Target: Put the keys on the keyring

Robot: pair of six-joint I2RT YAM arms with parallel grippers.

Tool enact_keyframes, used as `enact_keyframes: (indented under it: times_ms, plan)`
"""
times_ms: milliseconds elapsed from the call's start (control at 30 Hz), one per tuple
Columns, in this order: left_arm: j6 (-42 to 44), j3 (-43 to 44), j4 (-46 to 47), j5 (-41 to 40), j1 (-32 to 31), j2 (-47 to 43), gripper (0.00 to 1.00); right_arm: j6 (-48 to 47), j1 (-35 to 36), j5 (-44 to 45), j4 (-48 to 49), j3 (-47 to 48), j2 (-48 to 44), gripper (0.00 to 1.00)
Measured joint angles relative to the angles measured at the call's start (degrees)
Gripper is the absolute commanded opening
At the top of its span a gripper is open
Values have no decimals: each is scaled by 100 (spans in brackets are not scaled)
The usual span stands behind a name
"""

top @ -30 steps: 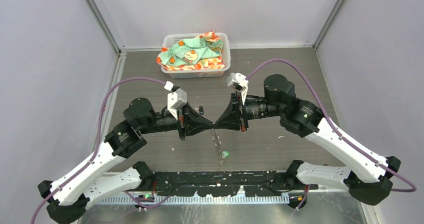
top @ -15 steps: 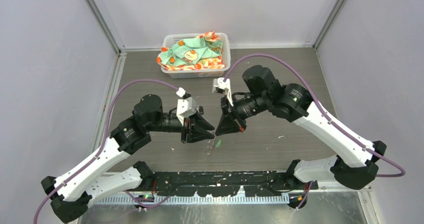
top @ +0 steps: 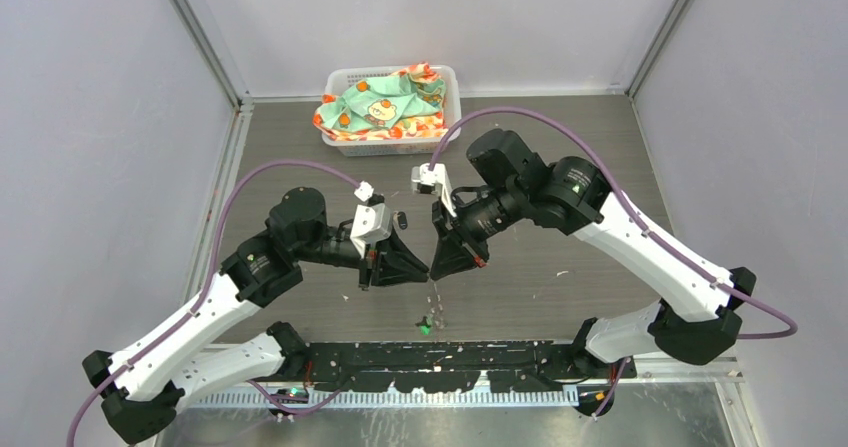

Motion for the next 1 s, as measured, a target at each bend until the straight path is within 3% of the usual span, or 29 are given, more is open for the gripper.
enact_keyframes:
  times_ms: [167,267,533,600,667,700,833,1000]
  plan:
    - [2,4,-4,111,0,24,13,-17,61,2,-76,98,153,1]
    - [2,9,-28,155,0,31,1,-17,96,0,-96,105,197,1]
    - [92,9,-157,201,4,31,0,-2,144,52,-208,201,291,3]
    - [127,9,-168,192,4,26,1,7,149,101,-227,229,302,12]
    - [138,9,-168,170,4,9,1,55,155,144,-223,254,302,33]
    - [144,9,-175,140,7,-4,0,87,160,140,-212,256,299,38]
    - [22,-31,-195,103,20,-76,0,203,164,262,-22,273,227,54]
    - [-223,-188,50,0,20,-352,0,354,140,643,210,273,-11,68]
